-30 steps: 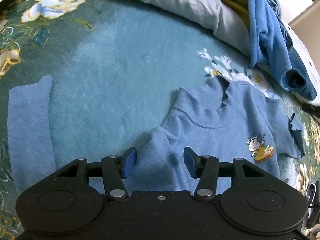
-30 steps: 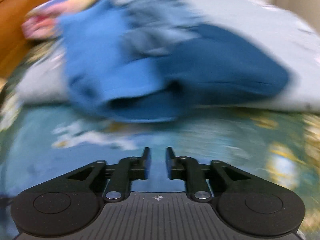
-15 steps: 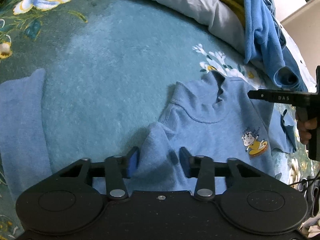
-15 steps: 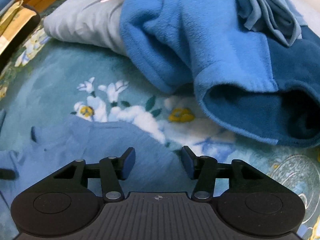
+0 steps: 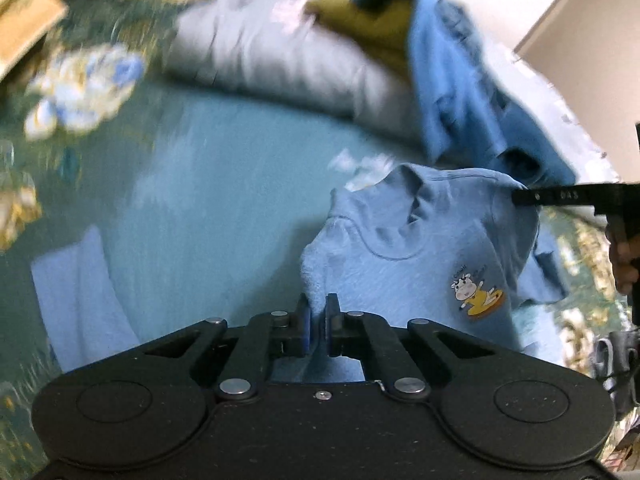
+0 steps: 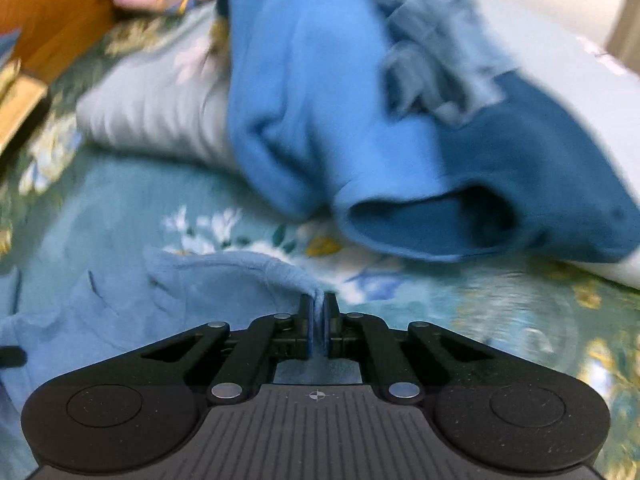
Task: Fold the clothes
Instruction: 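Lift the shirt by the hem with both grippers and shake it out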
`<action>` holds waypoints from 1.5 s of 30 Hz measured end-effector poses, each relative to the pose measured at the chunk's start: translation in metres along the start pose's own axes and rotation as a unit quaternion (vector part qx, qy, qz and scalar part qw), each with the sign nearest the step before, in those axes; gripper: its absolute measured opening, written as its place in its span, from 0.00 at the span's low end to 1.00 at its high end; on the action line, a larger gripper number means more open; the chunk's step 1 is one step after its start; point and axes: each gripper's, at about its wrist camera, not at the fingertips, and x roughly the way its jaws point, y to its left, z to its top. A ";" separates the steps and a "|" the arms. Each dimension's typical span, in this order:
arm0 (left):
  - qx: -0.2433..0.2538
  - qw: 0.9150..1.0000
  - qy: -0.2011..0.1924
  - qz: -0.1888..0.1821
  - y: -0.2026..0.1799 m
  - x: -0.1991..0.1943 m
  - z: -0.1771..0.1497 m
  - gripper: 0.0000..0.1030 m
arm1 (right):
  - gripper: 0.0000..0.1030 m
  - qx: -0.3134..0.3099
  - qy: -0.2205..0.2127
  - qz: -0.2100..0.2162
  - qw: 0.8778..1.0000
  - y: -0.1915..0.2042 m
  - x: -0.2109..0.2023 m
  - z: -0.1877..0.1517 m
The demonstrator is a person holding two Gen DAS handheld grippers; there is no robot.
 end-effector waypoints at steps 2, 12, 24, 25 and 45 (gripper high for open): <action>0.014 1.000 -0.025 -0.010 -0.010 -0.018 0.011 0.03 | 0.03 0.019 -0.030 -0.020 0.999 -0.011 -0.037 0.001; 0.068 0.984 -0.165 -0.018 -0.076 -0.123 0.059 0.03 | 0.03 0.072 -0.187 -0.049 0.978 -0.050 -0.237 -0.012; 0.095 0.945 -0.309 0.055 -0.186 -0.275 0.038 0.03 | 0.03 0.033 -0.340 0.019 0.940 -0.090 -0.406 -0.049; 0.095 0.942 -0.317 0.059 -0.191 -0.284 0.030 0.03 | 0.03 0.025 -0.346 0.023 0.938 -0.091 -0.415 -0.053; 0.122 0.971 -0.186 0.089 -0.152 -0.245 -0.045 0.04 | 0.03 -0.004 -0.220 0.079 0.972 -0.084 -0.379 -0.109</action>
